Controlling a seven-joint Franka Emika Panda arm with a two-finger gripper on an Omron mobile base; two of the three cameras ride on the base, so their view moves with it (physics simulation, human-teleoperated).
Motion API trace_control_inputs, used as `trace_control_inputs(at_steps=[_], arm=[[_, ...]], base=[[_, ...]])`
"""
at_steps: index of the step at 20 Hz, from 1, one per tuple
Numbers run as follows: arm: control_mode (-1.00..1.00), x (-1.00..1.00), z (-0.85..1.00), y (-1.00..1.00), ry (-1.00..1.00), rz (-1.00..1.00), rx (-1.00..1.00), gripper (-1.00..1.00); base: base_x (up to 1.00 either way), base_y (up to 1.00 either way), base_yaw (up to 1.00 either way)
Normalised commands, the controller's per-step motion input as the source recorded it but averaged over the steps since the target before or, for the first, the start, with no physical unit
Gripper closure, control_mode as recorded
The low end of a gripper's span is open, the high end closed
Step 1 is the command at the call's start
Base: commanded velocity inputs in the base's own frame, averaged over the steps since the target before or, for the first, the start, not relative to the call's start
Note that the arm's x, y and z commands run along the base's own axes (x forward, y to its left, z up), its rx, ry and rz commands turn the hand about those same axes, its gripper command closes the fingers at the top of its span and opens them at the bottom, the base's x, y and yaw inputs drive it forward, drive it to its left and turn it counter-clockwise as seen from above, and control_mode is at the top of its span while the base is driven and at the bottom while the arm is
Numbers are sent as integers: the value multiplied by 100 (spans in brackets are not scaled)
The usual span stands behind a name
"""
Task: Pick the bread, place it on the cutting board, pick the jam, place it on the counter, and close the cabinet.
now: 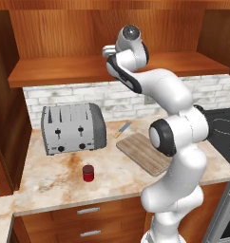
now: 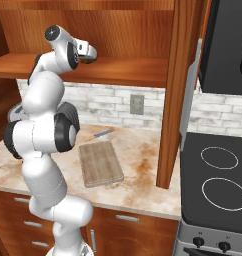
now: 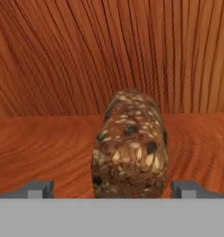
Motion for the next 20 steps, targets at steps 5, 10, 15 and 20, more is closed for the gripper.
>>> trace_control_inputs(at_steps=[5,10,15,20], arm=[[-100,30,-8,-4,0,-2,0,-100],[-100,26,-10,-4,0,-1,0,-100],[-100,29,-11,-3,0,-1,0,-100],[-100,27,-16,0,0,-1,0,-100]], base=[[0,0,0],[0,0,0],[0,0,0],[0,0,0]])
